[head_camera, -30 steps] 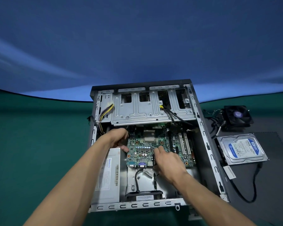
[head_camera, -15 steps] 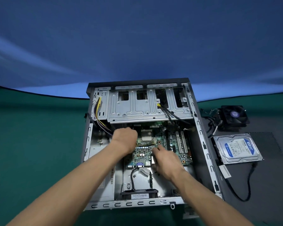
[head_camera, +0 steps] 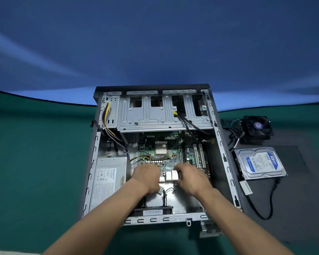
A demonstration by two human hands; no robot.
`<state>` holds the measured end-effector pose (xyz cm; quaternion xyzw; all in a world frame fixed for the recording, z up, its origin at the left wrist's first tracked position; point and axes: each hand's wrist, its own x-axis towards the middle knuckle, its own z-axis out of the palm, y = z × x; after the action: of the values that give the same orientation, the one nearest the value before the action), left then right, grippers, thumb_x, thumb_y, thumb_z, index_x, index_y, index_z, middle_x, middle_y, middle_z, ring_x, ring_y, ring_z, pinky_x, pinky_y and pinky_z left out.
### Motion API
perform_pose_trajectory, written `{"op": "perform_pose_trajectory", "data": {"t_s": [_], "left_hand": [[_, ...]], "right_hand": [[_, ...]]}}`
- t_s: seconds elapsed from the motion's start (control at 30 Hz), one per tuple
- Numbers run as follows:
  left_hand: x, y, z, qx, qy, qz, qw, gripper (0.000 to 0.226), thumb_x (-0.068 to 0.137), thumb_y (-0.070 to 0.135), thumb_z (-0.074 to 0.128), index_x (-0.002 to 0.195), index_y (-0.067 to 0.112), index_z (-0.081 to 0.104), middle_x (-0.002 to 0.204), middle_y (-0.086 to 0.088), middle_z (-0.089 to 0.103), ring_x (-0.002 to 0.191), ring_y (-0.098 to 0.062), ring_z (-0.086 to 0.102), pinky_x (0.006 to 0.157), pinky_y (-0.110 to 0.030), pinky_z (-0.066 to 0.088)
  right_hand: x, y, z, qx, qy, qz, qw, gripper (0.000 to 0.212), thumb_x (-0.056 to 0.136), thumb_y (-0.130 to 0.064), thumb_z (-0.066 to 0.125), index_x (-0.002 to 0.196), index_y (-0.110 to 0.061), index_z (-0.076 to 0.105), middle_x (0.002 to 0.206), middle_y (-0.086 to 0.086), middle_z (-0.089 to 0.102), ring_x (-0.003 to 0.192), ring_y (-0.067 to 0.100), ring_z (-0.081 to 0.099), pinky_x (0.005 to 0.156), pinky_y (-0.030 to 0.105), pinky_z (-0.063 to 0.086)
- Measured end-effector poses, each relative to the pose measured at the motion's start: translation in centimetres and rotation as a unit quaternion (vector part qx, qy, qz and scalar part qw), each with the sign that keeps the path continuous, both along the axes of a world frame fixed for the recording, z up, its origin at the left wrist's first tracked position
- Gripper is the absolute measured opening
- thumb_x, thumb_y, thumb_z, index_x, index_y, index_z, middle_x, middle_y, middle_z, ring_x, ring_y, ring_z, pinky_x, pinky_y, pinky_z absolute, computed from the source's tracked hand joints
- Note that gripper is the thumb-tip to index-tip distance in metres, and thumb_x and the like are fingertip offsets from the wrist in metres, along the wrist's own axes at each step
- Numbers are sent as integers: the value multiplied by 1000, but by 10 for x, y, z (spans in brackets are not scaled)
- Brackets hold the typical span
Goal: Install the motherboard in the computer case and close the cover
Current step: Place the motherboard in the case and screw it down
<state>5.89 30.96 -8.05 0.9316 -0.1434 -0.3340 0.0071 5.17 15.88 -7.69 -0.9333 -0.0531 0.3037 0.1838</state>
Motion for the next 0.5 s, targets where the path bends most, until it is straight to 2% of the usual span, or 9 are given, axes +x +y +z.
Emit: {"op": "perform_pose_trajectory", "data": {"t_s": [0.1, 0.23, 0.3, 0.37, 0.43, 0.5], "left_hand": [[-6, 1, -3, 32, -57, 3, 998, 6, 86, 15, 54, 81, 18, 52, 78, 3, 52, 76, -16, 50, 71, -27, 44], [-9, 2, -3, 32, -61, 80, 994, 6, 88, 15, 55, 82, 16, 54, 79, 1, 55, 75, -16, 50, 68, -26, 42], [-11, 2, -2, 17, -39, 130, 991, 7, 89, 15, 55, 82, 12, 56, 72, 4, 49, 74, -16, 51, 66, -25, 41], [-10, 1, -4, -24, -1, 187, 982, 18, 89, 17, 55, 72, 13, 52, 67, 4, 48, 70, -16, 52, 64, -25, 42], [-10, -2, -7, -81, 43, 241, 966, 31, 89, 23, 57, 61, 14, 47, 59, 3, 47, 58, -13, 51, 53, -21, 40], [-11, -8, -8, -151, 91, 278, 944, 41, 88, 34, 59, 55, 15, 44, 50, 4, 44, 41, -8, 43, 38, -17, 30]], "right_hand": [[0, 1, -1, 1, 2, -5, 1000, 41, 91, -10, 59, 129, -22, 53, 126, -2, 56, 109, 18, 56, 96, 31, 42], [-1, 1, 1, 2, 6, -2, 1000, 41, 91, -12, 61, 130, -21, 53, 126, -2, 56, 108, 18, 57, 94, 29, 42], [-1, 2, 2, 0, 6, 2, 1000, 41, 91, -14, 62, 130, -21, 52, 126, -1, 56, 107, 18, 57, 93, 28, 42], [-1, 2, 2, -4, 7, 6, 1000, 40, 91, -17, 62, 129, -21, 52, 125, -1, 56, 105, 18, 56, 91, 28, 42], [-1, 2, 2, -8, 9, 9, 1000, 39, 90, -18, 63, 127, -20, 53, 123, 0, 56, 102, 18, 56, 90, 29, 42], [0, 3, 2, -16, 9, 17, 1000, 38, 90, -19, 63, 126, -19, 53, 122, 2, 56, 104, 20, 57, 89, 31, 43]]}}
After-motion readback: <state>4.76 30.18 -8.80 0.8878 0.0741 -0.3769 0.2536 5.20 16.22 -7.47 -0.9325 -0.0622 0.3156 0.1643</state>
